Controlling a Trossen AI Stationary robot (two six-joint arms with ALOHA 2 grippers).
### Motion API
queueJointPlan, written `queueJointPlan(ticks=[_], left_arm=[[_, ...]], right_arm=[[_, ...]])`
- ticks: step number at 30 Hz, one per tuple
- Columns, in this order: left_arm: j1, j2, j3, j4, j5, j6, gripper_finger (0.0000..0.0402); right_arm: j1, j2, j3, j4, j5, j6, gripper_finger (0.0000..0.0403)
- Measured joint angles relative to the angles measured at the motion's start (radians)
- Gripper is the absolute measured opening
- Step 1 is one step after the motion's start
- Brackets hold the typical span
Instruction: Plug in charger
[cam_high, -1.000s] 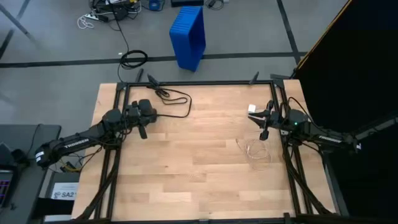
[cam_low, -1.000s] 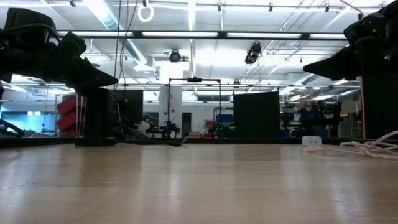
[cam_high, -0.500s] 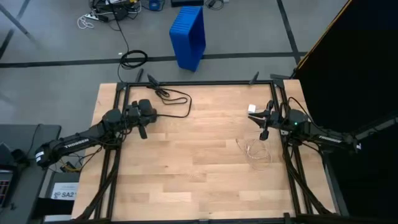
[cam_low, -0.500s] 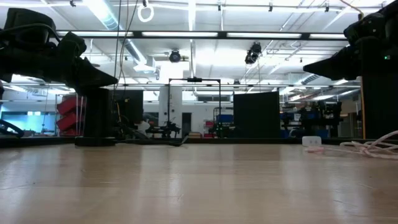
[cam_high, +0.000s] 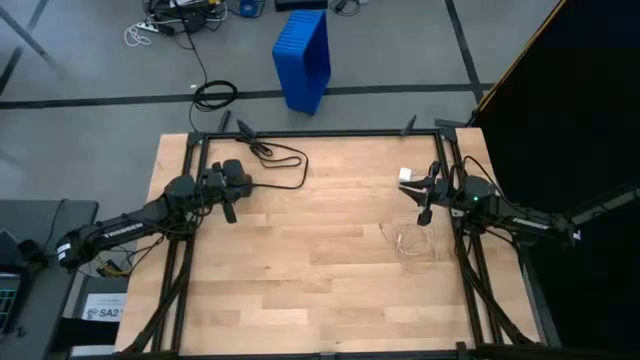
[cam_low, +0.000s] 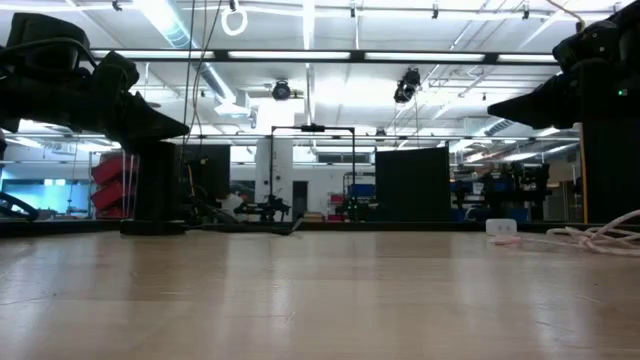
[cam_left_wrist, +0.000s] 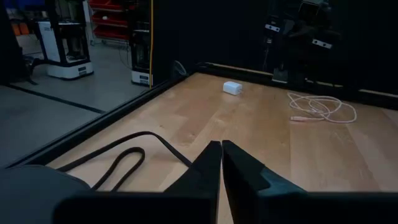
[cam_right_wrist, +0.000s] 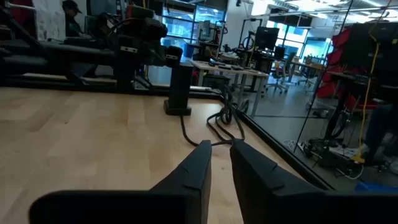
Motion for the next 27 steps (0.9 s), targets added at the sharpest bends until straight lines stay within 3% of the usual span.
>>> queueJointPlan(ticks=[27], left_arm=[[0.000, 0.000, 0.000, 0.000, 0.000, 0.000, 0.0000]], right_arm=[[0.000, 0.000, 0.000, 0.000, 0.000, 0.000, 0.0032]])
